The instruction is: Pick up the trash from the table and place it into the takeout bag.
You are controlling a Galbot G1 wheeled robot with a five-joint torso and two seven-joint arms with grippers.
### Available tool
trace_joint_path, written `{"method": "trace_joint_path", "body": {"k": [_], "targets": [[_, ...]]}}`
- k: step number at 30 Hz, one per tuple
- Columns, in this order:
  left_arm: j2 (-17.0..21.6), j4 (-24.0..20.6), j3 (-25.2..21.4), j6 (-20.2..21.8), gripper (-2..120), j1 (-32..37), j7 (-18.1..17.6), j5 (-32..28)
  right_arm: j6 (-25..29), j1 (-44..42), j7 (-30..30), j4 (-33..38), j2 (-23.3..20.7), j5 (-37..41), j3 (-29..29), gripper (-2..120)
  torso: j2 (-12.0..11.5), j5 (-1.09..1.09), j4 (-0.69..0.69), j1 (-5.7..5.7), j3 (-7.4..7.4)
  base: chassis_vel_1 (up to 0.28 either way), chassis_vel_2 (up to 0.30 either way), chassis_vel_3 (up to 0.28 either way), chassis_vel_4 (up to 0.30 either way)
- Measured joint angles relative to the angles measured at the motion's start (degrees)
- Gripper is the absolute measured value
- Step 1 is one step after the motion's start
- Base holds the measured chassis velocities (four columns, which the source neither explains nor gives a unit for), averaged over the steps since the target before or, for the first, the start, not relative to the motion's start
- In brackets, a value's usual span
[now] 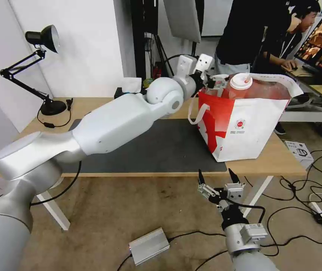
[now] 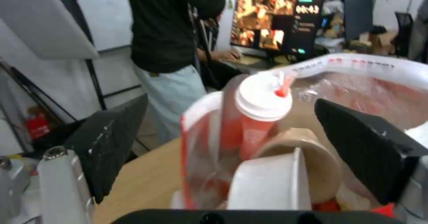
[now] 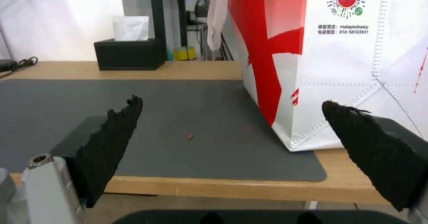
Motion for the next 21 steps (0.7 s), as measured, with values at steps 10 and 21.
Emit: {"method": "trace_joint_path", "body": {"k": [10,21], "targets": [[8.5,-9.3,-6.2,-1.8,100,8.2,-3.0,1.3,0.0,0.0,0.0,0.0,0.0,0.0,0.0,100,0.0,-0.01,0.01,0.0,0.0,0.0,0.0,0.0,0.0],[13.5,-16.8,-14.5,-3.1,100,20.6,-5.4,3.2,0.0,0.0,0.0,0.0,0.0,0.0,0.0,100,0.0,0.0,0.0,0.0,0.0,0.0,0.0,0.0,0.0]]}}
